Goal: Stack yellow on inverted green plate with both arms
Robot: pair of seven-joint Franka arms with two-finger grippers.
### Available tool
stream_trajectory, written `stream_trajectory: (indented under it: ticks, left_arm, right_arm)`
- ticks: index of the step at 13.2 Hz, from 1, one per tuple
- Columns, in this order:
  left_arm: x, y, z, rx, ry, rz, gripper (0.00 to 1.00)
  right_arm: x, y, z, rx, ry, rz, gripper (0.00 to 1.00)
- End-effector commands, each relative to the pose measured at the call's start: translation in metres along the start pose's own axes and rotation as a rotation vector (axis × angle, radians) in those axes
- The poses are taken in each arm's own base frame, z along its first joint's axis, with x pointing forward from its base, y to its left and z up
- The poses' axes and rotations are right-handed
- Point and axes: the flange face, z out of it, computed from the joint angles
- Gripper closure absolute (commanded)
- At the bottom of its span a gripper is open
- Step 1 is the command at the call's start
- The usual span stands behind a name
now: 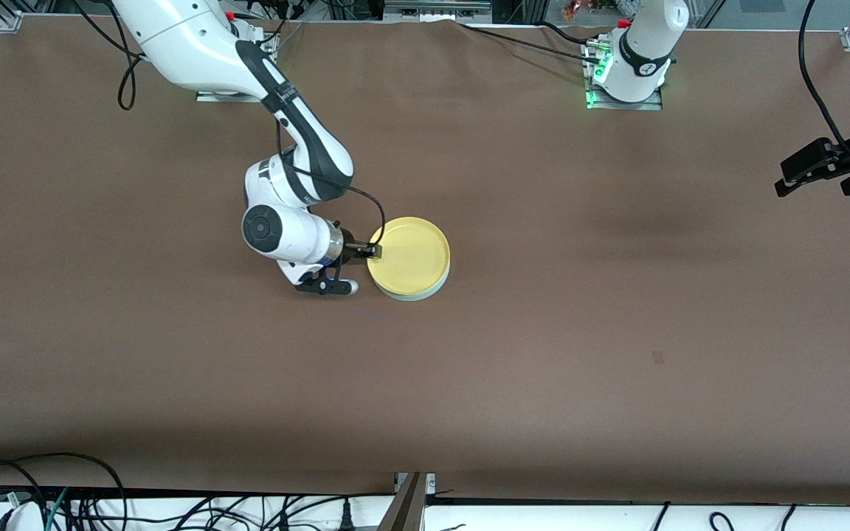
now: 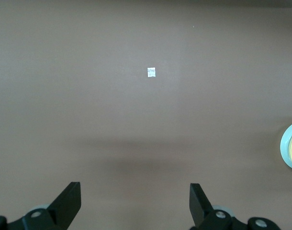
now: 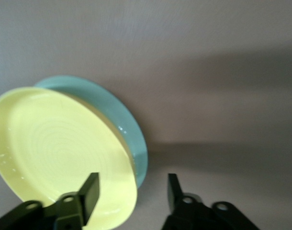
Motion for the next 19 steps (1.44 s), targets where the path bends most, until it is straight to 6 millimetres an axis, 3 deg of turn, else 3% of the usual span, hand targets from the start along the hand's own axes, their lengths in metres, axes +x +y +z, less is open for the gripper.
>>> stream_trajectory:
  ticks: [1,3,5,8,11,14,15,17,19]
  left_arm:
    - [0.008,0.004,-0.003,-0.021,0.016,-0.006,0.00]
    - [0.016,0.003,-0.003,-0.024,0.022,-0.006,0.00]
    - [0.016,0.000,-0.008,-0.025,0.033,-0.012,0.00]
    - [0.016,-0.002,-0.008,-0.022,0.033,-0.016,0.00]
    - [0.016,-0.003,-0.008,-0.022,0.034,-0.016,0.00]
    - [0.016,-0.003,-0.008,-0.022,0.034,-0.018,0.00]
    - [0.016,-0.003,-0.008,-0.022,0.034,-0.018,0.00]
    - [0.016,-0.003,-0.008,-0.020,0.034,-0.016,0.00]
    - [0.016,-0.002,-0.008,-0.020,0.034,-0.015,0.00]
  right_arm:
    - [0.017,0.014,-0.086,-0.090,-0.012,-0.033,0.00]
    - [0.034,0.027,-0.147,-0.183,0.005,-0.074,0.00]
    - [0.050,0.064,-0.191,-0.235,0.014,-0.092,0.00]
    - [0.053,0.123,-0.260,-0.272,-0.020,-0.169,0.00]
    - [0.036,0.156,-0.320,-0.294,-0.070,-0.137,0.00]
    - [-0.006,0.159,-0.398,-0.284,0.020,-0.134,0.00]
    - [-0.015,0.158,-0.395,-0.289,0.003,-0.145,0.00]
    - [-0.040,0.171,-0.412,-0.308,0.007,-0.153,0.00]
    - [-0.061,0.186,-0.442,-0.310,0.054,-0.139,0.00]
